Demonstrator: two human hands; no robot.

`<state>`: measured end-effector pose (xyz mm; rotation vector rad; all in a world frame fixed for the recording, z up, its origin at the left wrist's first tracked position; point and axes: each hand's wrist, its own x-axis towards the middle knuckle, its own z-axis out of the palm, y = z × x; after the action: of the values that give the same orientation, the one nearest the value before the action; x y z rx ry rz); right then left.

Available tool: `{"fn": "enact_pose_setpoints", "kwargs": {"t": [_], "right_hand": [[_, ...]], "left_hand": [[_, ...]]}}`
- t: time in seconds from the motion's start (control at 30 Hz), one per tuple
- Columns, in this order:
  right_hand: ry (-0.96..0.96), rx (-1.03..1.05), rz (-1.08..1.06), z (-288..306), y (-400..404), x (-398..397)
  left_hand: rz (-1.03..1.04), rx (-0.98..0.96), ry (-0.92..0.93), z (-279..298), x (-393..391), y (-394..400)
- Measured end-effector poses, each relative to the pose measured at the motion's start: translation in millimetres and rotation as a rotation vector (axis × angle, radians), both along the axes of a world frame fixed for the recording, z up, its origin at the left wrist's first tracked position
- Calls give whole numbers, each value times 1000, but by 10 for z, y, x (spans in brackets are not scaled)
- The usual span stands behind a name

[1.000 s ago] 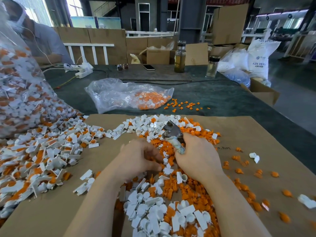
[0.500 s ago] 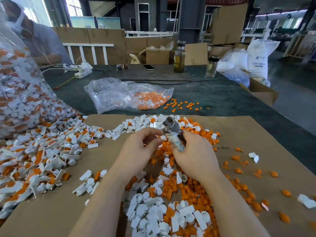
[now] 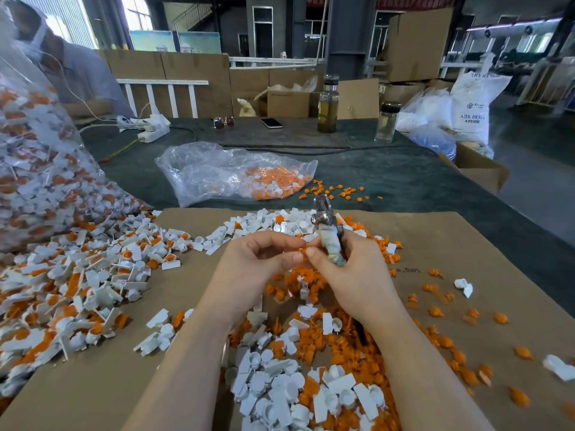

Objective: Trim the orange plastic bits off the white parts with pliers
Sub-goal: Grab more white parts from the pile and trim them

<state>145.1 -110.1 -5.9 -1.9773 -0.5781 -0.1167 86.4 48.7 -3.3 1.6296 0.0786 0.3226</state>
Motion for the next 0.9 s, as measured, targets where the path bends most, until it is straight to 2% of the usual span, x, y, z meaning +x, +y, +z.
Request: {"fn": "enact_pose_setpoints", "kwargs": {"t": [0.1,0.27,0.5,0.9], "right_hand": [[-22,-25,-16,1,0,2],[-34,-70,-78,-16,0,23],[-149,-268,-114,-74,18,39],[-246,-580,-89,-173,28,67]], "left_hand": [[-26,59,53,32,-28,50],[217,253,231,40,-102,342],[-32,543,536,-23,-176,538],[-33,632,513,-64,-100,479]]}}
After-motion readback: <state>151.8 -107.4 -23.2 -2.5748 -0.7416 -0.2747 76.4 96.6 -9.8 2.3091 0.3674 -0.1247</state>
